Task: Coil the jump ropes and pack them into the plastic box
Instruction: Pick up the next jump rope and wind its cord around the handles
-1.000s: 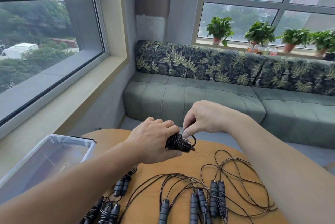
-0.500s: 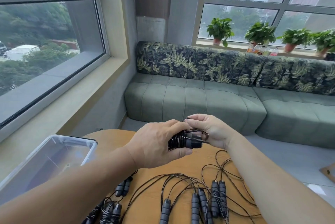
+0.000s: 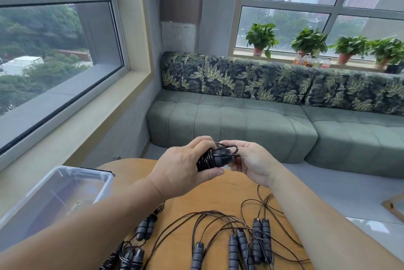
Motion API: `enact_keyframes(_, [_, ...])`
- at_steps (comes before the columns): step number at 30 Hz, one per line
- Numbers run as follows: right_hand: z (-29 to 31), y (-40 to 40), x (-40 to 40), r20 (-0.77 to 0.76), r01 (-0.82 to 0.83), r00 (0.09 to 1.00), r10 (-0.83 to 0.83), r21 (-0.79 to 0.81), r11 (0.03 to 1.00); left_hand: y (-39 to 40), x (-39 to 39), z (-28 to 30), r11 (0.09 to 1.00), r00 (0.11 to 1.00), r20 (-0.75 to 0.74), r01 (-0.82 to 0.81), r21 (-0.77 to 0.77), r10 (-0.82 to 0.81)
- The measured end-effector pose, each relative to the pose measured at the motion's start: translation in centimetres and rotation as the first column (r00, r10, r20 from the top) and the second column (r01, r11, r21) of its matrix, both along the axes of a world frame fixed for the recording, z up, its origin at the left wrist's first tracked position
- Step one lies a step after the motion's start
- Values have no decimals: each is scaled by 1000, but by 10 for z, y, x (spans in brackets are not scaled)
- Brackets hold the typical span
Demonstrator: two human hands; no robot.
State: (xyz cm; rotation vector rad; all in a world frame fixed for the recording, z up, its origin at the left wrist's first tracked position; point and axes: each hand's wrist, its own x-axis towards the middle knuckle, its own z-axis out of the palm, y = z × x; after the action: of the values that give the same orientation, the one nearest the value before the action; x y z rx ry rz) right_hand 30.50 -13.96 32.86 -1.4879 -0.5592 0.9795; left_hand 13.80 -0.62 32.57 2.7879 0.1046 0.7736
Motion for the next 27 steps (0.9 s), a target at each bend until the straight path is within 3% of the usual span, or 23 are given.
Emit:
enact_keyframes(4, [1, -1, -2, -65, -38, 997, 40, 27, 999, 1, 0, -3, 998, 1000, 5, -21, -55, 21])
enact_keyframes(8, [3, -7, -2, -91, -144, 984, 150, 69, 987, 1, 3, 0, 955, 996, -2, -88, -285, 91])
enact_keyframes(11, [0, -7, -4, 84, -96, 992, 94, 16, 995, 5, 6, 1, 856, 989, -52, -149, -495, 142])
enact_keyframes(13, [-3, -5, -7, 258, -20, 966, 29, -36, 999, 7, 7, 0, 830, 984, -94, -176, -530, 149])
enact_keyframes(18, [-5, 3, -9, 195, 63, 978, -70, 43, 997, 12, 9, -7, 792, 985, -124, -168, -588, 117])
enact_keyframes(22, [-5, 4, -10, 135, 52, 989, -54, 19, 998, 11, 3, -9, 888, 979, -133, -194, -416, 151])
enact_keyframes(25, [-3, 4, -5, -26, 47, 999, -46, 34, 998, 14, -1, -13, 987, 992, -32, -126, -103, 124])
enact_keyframes(27, [0, 3, -2, -102, 24, 995, -20, 41, 999, 16, -1, -16, 996, 998, 55, -39, 84, 35])
